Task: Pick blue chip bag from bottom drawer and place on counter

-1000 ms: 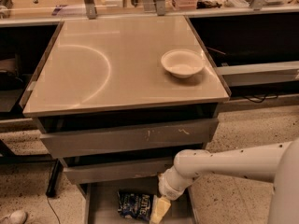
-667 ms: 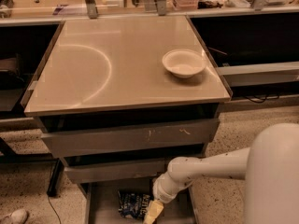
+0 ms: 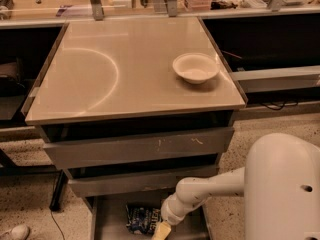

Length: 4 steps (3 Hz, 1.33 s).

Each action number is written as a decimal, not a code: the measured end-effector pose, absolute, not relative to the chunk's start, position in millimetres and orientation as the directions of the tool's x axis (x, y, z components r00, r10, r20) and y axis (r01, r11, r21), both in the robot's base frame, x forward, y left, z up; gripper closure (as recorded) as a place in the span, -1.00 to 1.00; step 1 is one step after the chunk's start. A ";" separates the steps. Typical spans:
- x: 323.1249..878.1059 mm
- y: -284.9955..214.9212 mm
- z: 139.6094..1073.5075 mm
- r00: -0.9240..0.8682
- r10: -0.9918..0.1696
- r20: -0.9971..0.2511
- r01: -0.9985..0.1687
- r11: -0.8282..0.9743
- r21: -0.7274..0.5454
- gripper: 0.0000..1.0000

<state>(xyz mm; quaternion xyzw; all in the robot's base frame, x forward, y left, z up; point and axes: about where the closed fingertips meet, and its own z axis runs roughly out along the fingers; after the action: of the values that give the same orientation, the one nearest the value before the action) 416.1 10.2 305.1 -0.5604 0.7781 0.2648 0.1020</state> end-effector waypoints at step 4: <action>442.8 50.3 187.0 -0.384 -0.783 -0.490 -0.917 0.260 0.303 -1.00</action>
Offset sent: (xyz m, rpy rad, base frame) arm 0.0339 0.0451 -0.1097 0.0617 -0.0113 -0.0565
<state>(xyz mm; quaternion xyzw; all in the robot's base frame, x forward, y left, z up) 442.8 50.3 187.0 -0.5415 0.7845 0.2767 0.1214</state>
